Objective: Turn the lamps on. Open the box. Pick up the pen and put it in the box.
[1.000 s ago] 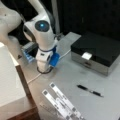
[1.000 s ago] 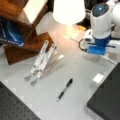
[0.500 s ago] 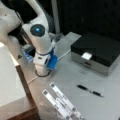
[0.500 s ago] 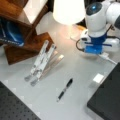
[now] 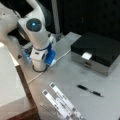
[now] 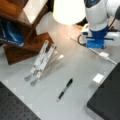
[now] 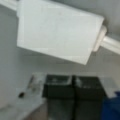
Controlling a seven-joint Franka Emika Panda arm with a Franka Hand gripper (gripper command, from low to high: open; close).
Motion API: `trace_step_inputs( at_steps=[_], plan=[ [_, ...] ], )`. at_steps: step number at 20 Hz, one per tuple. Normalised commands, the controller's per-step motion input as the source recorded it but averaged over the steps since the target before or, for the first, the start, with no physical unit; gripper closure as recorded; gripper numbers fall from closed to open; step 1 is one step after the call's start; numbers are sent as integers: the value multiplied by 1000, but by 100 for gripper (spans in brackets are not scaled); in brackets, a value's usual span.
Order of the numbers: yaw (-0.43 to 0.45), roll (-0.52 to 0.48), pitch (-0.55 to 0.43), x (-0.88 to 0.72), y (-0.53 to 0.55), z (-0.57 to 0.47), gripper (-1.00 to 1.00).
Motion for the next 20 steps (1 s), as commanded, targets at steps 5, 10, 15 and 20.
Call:
trace_step_inputs(
  at_steps=[5, 10, 15, 20],
  plan=[
    [-147, -212, -106, -200, 62, 157, 100],
    [-112, -262, 6, -40, 96, 179, 100],
    [-25, -291, 82, 75, 90, 344, 100],
    [39, -236, 108, 170, 10, 349, -100]
  ],
)
